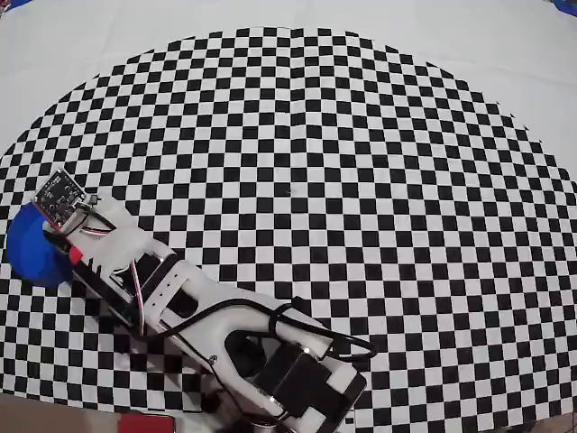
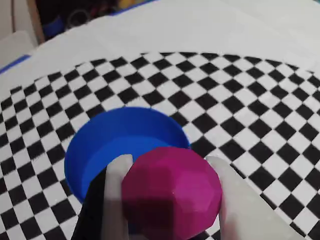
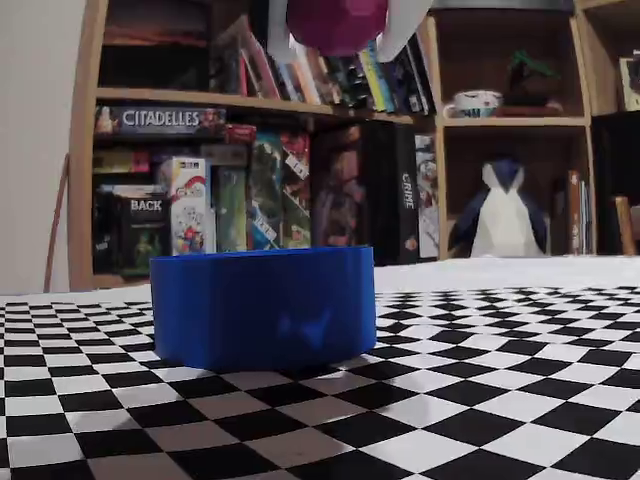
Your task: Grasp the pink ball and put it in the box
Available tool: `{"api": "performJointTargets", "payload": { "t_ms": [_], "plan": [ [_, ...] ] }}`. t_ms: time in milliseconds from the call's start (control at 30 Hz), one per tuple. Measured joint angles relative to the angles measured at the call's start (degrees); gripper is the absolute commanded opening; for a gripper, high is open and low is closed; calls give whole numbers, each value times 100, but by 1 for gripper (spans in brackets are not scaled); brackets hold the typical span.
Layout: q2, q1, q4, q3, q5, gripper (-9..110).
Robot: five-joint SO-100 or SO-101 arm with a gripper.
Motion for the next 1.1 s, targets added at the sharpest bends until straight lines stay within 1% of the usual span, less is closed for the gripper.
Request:
{"api": "performJointTargets", "payload": {
  "t_ms": [267, 667, 1100],
  "plan": [
    [-185, -246, -35, 0, 0, 0],
    [-826, -264, -123, -44, 0, 0],
    [-1477, -308, -123, -703, 0, 0]
  ]
}}
